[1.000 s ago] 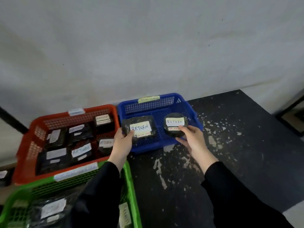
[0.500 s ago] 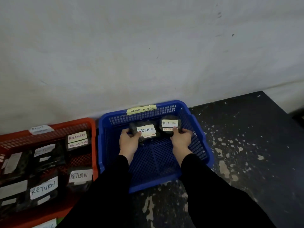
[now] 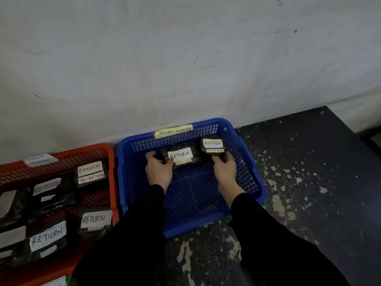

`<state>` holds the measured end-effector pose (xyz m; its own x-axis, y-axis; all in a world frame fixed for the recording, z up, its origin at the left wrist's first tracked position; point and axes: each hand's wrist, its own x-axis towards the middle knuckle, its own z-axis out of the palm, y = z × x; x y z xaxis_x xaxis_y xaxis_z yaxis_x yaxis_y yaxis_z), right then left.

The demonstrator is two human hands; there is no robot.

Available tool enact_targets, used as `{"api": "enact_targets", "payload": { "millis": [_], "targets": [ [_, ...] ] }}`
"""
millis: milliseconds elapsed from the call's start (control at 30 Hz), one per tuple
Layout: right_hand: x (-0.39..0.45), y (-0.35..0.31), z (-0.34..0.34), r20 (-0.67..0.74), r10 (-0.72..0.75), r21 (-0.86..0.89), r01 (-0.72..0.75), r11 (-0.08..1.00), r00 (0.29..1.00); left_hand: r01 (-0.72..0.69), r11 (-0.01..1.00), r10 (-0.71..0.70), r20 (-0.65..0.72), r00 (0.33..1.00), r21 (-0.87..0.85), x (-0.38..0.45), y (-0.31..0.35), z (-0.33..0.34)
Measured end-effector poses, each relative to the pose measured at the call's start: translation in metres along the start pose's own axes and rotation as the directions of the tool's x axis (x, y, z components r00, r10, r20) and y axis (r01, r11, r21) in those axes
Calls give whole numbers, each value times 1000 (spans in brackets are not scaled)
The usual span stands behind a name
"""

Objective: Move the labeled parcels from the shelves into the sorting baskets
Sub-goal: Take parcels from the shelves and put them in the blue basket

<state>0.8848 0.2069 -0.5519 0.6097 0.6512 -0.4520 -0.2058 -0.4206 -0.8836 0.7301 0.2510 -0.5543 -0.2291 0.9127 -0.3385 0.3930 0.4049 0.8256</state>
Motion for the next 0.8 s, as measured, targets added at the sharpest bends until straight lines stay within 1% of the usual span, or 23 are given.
{"api": "enact_targets", "payload": {
  "millis": [100, 200, 267, 333, 433, 500, 600, 700, 800],
  "targets": [
    [-13, -6, -11, 80, -29, -119, 39, 992, 996, -28, 999, 24, 86, 996, 42, -6, 3, -9],
    [-30, -14, -23, 180, -66, -265, 113, 958, 981, -110, 987, 84, 208, 975, 119, -18, 5, -24],
    [-49, -19, -32, 257, -134, -363, 224, 904, 957, -201, 959, 146, 258, 955, 202, -33, 7, -41],
    [-72, -23, -41, 339, -214, -438, 355, 826, 916, -305, 917, 229, 288, 930, 257, -56, 9, -63],
    [-112, -22, -56, 450, -319, -476, 526, 704, 834, -445, 829, 346, 315, 884, 338, -98, 7, -100],
    [-139, -21, -65, 513, -357, -471, 603, 644, 781, -498, 767, 398, 310, 864, 404, -128, 2, -125],
    [-179, -15, -76, 591, -411, -462, 709, 534, 694, -519, 705, 450, 260, 854, 484, -174, -14, -160],
    [-216, -6, -85, 653, -460, -426, 794, 433, 601, -493, 672, 496, 159, 854, 552, -222, -37, -190],
    [-254, 4, -91, 709, -506, -385, 870, 307, 492, -416, 661, 493, 57, 868, 624, -264, -65, -217]
  ]
}}
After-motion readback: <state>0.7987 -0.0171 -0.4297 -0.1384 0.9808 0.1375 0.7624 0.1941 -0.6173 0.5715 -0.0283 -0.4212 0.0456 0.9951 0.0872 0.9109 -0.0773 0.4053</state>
